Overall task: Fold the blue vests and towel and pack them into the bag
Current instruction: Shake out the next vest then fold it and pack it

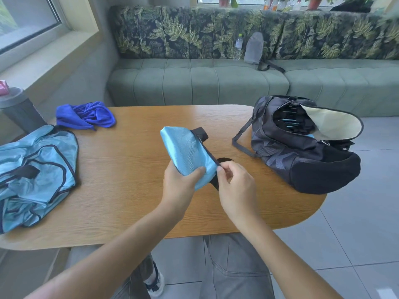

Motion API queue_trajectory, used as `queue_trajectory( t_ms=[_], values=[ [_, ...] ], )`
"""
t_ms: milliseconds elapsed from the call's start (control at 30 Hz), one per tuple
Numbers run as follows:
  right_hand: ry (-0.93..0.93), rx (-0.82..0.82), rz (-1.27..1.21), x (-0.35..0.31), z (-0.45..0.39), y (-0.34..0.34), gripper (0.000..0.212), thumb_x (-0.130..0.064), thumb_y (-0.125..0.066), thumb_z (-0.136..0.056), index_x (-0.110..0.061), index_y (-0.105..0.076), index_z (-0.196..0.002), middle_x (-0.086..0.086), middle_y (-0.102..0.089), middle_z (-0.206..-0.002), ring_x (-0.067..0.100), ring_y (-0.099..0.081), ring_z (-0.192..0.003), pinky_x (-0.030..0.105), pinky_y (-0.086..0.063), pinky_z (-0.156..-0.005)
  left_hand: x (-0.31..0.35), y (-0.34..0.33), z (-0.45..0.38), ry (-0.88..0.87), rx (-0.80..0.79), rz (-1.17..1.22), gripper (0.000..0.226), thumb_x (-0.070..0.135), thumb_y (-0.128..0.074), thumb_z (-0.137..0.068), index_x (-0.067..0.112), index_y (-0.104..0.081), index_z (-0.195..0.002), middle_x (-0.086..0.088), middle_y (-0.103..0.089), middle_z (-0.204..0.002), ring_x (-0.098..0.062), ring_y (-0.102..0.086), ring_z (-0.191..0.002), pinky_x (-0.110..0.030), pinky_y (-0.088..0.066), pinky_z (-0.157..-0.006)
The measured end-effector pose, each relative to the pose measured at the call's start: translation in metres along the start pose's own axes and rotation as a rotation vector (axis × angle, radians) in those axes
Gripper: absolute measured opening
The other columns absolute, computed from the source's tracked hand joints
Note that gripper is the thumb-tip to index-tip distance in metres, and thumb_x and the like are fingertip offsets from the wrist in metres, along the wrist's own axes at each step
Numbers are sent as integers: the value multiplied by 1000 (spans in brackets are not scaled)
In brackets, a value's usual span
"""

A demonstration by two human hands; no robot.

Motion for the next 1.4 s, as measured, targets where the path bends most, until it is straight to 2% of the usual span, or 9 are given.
queue_trajectory(
  t_ms=[300,433,667,900,1000,1100,1167,1267,1400],
  values=[
    [-591,-522,-906,37,4,-39,21,-20,-53,-104,-14,-71,-114,-4,-73,-103,14,-56,-99,35,-35,-94,-12,-7,0,235,-130,291,34,5,-73,-91,4,-64,-124,-12,-76,-112,-28,-74,-102,-38,-60,-85],
    [-479,-465,-847,33,4,-35,24,-17,-51,-106,-13,-69,-120,4,-74,-115,17,-61,-107,35,-40,-101,-11,-9,-3,222,-83,271,37,5,-75,-89,7,-63,-124,-9,-77,-110,-27,-75,-100,-43,-60,-91],
    [-212,-83,-488,16,1,1,13,-12,-67,-95,-24,-70,-101,-9,-74,-98,-3,-66,-93,9,-48,-77,-12,-13,2,118,-64,205,40,4,-76,-89,12,-62,-125,-9,-75,-113,-29,-73,-104,-49,-58,-94],
    [-472,-366,-1282,36,-10,-16,28,5,-61,-90,-14,-49,-107,15,-70,-104,23,-63,-96,32,-49,-91,-7,-19,4,162,-169,300,41,4,-74,-90,8,-59,-129,-13,-74,-118,-31,-72,-107,-41,-59,-91],
    [-362,-359,-776,39,-11,-9,14,0,-57,-100,-12,-51,-104,7,-75,-104,17,-70,-95,30,-51,-93,-6,-16,3,124,-151,237,43,4,-76,-89,12,-60,-128,-11,-73,-118,-31,-72,-108,-46,-58,-94],
    [-205,-12,-117,30,-13,38,21,-4,-51,-102,-22,-61,-101,-11,-71,-100,4,-66,-94,23,-51,-85,-5,-11,2,79,-139,182,43,4,-77,-88,15,-60,-126,-10,-73,-117,-32,-71,-109,-49,-58,-95],
    [132,180,-71,-20,-4,60,23,-9,-47,-103,-20,-64,-113,-10,-68,-113,5,-62,-108,23,-48,-95,-2,-11,3,52,-148,167,42,2,-76,-87,15,-61,-124,-11,-73,-116,-33,-71,-109,-51,-57,-96],
    [612,-129,142,-68,18,7,44,-30,-40,-108,-11,-49,-147,0,-50,-152,11,-41,-143,28,-29,-119,8,-24,8,12,-253,188,42,2,-71,-85,14,-62,-124,-16,-72,-117,-33,-70,-107,-49,-57,-92],
    [673,-265,428,-37,10,-21,61,-44,-24,-109,-11,-22,-161,-1,-13,-170,11,-9,-156,45,-18,-125,16,-23,12,24,-331,279,43,-5,-63,-94,11,-58,-134,-19,-68,-127,-39,-65,-119,-48,-55,-96]
  ],
)
Point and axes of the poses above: each hand's wrist, its own z-axis away from the middle knuckle, its own y-axis out of the back of the hand, x = y × z, the point moved 9 cm from there along -z, towards the middle knuckle
